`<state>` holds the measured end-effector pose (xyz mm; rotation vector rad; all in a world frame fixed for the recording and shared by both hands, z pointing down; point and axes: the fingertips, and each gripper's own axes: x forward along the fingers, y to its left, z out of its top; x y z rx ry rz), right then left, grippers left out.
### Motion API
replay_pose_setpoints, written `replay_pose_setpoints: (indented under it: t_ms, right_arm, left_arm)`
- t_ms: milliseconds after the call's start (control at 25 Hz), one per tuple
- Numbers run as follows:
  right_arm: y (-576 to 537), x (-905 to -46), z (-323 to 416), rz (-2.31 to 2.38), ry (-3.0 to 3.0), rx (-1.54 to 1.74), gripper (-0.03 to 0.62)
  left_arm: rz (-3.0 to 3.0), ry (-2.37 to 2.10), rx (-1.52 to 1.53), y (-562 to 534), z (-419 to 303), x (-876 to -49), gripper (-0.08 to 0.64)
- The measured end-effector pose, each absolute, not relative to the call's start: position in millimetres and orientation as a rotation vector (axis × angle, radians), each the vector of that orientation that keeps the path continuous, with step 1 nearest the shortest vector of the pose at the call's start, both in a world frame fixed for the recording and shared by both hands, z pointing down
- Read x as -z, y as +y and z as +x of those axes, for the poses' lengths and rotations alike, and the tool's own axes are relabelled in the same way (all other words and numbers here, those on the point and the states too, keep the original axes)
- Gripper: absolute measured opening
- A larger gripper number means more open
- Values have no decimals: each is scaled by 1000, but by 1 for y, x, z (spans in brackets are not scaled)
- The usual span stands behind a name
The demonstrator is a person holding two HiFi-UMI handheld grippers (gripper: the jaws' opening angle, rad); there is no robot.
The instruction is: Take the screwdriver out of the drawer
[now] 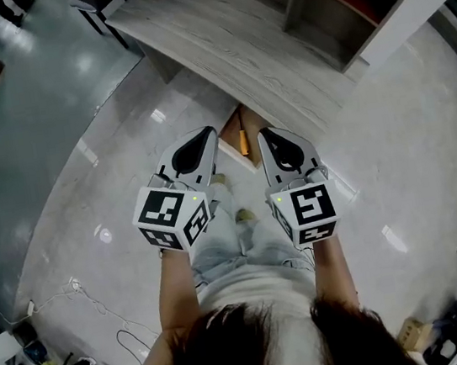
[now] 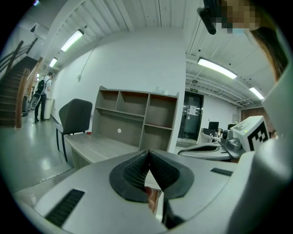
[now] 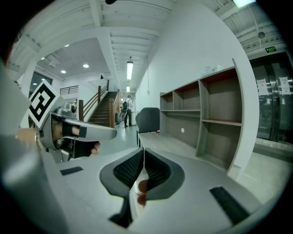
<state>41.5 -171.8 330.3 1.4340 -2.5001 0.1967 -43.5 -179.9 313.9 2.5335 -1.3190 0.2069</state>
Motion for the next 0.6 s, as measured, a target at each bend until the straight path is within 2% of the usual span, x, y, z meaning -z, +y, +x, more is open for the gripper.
replay_pose_setpoints:
  t_ms: [600]
  right_arm:
    - [-218,-391,20,1420,-2377,-337,29]
  left_arm:
    - [2501,-1199,-243,-239,-54,-357,17]
